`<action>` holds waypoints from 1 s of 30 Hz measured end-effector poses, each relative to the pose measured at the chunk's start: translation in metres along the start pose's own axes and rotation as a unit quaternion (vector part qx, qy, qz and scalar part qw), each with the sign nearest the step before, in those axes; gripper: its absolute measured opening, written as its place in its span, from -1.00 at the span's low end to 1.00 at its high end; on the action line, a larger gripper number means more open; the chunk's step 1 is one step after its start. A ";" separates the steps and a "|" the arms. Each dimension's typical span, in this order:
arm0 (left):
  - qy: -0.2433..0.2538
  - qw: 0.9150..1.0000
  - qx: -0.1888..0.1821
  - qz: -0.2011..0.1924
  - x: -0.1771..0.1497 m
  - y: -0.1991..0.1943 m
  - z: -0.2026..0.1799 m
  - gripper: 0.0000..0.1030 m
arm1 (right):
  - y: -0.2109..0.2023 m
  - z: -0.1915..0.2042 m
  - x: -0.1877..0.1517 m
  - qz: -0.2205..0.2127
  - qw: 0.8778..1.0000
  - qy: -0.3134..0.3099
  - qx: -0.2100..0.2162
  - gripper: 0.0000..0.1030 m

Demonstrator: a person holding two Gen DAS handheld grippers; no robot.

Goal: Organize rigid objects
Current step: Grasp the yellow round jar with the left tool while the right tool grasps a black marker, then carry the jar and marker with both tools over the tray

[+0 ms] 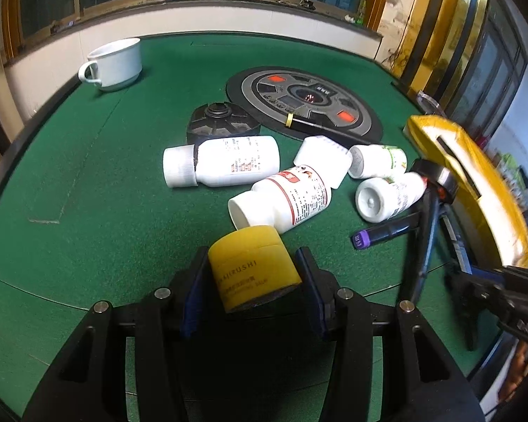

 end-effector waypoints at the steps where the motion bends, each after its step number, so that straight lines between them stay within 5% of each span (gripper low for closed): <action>1: 0.002 1.000 0.009 0.001 0.000 0.001 -0.002 -0.09 | -0.002 0.000 -0.003 -0.002 1.000 -0.006 -0.006 -0.72; 9: 0.012 0.999 0.031 0.005 0.001 0.004 -0.005 -0.05 | 0.001 -0.002 -0.007 -0.029 0.999 -0.022 -0.021 -0.72; 13: 0.012 0.999 0.035 0.003 0.001 0.003 -0.004 -0.16 | -0.002 -0.005 -0.010 -0.026 0.999 0.002 0.035 -0.72; 19: -0.006 1.000 -0.012 -0.003 -0.005 -0.005 -0.002 -0.16 | -0.011 -0.004 -0.018 -0.021 0.995 0.022 0.093 -0.72; 30: -0.005 0.999 -0.043 -0.009 -0.010 -0.020 -0.014 -0.15 | -0.022 0.007 -0.017 -0.037 0.993 0.019 0.114 -0.72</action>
Point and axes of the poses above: each gripper's, at about its wrist camera, not at the fingertips, and y roughly the way its jaws point, z to its left, x to its top, the point moved 6 cm from there along y, roughly the way its jaws point, and after that the axes turned 1 degree about y, right-handed, at the moved point
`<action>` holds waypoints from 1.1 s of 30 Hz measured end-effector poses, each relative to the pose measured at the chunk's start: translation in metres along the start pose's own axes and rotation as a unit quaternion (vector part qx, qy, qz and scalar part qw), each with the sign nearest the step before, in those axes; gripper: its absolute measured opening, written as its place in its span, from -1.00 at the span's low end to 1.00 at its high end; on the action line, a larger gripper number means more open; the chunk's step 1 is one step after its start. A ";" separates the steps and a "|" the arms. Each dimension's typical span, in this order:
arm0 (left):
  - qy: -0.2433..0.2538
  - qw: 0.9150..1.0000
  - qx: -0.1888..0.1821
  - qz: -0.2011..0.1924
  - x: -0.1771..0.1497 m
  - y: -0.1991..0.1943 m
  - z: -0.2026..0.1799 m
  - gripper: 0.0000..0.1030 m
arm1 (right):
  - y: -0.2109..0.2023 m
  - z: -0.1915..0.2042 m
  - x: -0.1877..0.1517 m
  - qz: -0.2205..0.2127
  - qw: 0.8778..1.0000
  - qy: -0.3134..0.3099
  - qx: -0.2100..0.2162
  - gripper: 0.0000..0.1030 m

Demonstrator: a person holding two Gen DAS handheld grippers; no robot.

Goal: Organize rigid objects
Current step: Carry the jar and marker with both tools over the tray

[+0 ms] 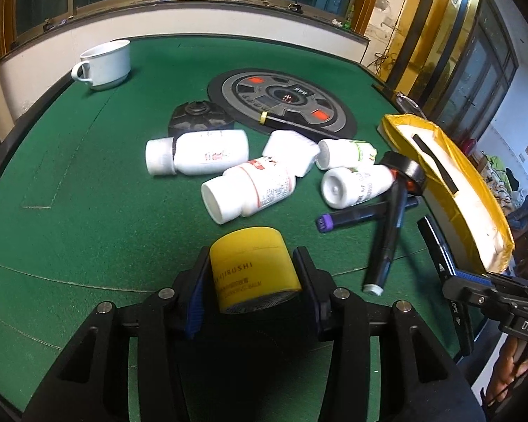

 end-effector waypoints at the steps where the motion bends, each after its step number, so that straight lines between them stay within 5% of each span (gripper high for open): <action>1: 0.001 1.000 -0.002 -0.002 0.001 -0.002 -0.002 -0.15 | -0.001 0.000 0.002 -0.002 1.000 0.001 0.001 -0.72; 11: 0.024 0.999 -0.028 -0.010 0.010 -0.013 -0.037 -0.15 | -0.022 -0.013 0.010 -0.034 0.999 0.018 0.005 -0.72; 26: 0.090 0.987 -0.133 -0.003 0.039 -0.011 -0.149 -0.16 | -0.086 -0.060 0.019 -0.099 0.992 0.076 -0.025 -0.72; 33: 0.102 0.986 -0.129 -0.005 0.050 -0.012 -0.179 -0.16 | -0.098 -0.086 0.026 -0.114 0.989 0.095 -0.019 -0.72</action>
Point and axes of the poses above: each gripper's, at about its wrist camera, not at the fingertips, and y roughly the way its jaws point, z to its left, x to its top, the point moved 6 cm from there along y, roughly the way its jaws point, and after that the axes turned 1 degree about y, right-handed, at the moved point
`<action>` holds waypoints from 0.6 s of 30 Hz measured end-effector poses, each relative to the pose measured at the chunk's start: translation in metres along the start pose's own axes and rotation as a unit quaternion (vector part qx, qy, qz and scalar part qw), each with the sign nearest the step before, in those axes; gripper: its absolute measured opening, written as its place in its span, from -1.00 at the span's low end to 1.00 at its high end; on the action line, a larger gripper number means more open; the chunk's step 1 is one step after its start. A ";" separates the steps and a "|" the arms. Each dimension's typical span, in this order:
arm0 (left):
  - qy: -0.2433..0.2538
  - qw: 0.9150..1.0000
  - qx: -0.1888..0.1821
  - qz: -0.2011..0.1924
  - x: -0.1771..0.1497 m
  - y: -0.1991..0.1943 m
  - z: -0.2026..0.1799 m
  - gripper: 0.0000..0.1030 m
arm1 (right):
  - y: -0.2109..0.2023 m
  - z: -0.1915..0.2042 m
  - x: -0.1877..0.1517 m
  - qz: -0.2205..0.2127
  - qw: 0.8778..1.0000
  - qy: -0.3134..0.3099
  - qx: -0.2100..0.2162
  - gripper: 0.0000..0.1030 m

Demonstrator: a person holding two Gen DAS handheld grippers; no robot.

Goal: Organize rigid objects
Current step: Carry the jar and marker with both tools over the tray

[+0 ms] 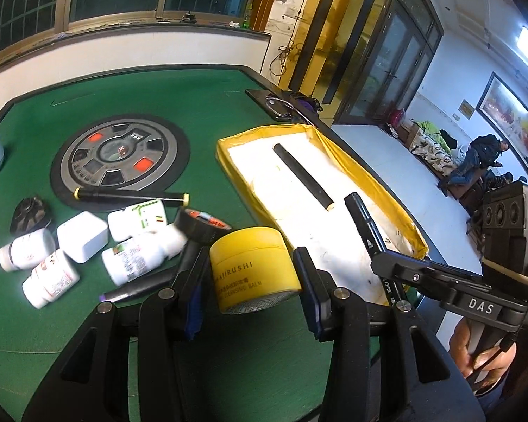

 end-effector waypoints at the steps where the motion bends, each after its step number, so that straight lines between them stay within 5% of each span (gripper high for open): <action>1: -0.001 1.000 0.000 0.000 0.001 0.000 -0.002 -0.16 | -0.001 -0.004 0.002 -0.002 1.000 0.004 0.003 -0.72; 18: 0.021 0.999 -0.008 0.030 0.020 0.051 -0.062 -0.16 | -0.012 -0.062 0.046 -0.012 1.000 0.020 -0.020 -0.72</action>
Point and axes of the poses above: each gripper's, at about its wrist camera, not at the fingertips, and y roughly the way its jaws point, z to its left, x to its top, the point moved 6 cm from there along y, roughly the way its jaws point, and after that the axes turned 1 degree about y, right-handed, at the moved point
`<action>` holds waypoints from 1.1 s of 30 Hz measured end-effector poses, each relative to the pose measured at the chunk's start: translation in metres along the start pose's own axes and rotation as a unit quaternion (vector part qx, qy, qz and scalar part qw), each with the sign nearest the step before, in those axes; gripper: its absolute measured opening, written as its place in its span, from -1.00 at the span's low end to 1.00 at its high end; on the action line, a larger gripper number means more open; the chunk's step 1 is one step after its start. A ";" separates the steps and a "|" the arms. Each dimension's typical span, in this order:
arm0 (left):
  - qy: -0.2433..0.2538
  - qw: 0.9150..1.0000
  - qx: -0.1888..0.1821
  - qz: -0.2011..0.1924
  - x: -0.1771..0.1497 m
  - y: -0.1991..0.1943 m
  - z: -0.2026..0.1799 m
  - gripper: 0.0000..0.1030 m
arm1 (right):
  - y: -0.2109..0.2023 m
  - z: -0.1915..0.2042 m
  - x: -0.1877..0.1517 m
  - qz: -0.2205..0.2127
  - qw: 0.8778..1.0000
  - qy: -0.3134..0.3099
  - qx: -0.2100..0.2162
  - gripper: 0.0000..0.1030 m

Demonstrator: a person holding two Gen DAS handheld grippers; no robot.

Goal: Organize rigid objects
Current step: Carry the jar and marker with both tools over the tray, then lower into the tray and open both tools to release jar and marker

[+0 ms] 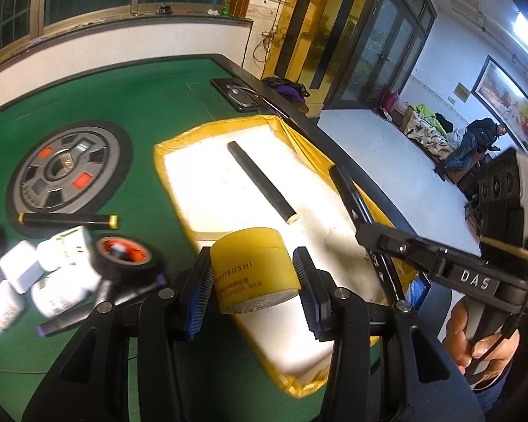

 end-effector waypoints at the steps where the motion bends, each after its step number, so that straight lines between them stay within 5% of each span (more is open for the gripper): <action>1: 0.000 1.000 -0.001 0.004 0.002 0.007 -0.003 -0.16 | 0.001 -0.001 0.004 0.002 1.000 -0.001 -0.001 -0.72; 20: -0.044 0.997 0.003 0.066 0.030 0.075 -0.012 -0.16 | 0.077 -0.027 0.083 0.099 0.990 -0.047 -0.092 -0.72; 33: -0.069 0.995 -0.001 0.076 0.022 0.078 -0.006 -0.16 | 0.108 -0.035 0.091 0.137 0.983 -0.051 -0.113 -0.72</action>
Point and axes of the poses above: each gripper's, at about its wrist camera, not at the fingertips, and y roughly the way its jaws point, z to its left, x to its top, the point moved 6 cm from there along y, roughly the way its jaws point, and after that the axes turned 1 degree about y, right-handed, at the moved point
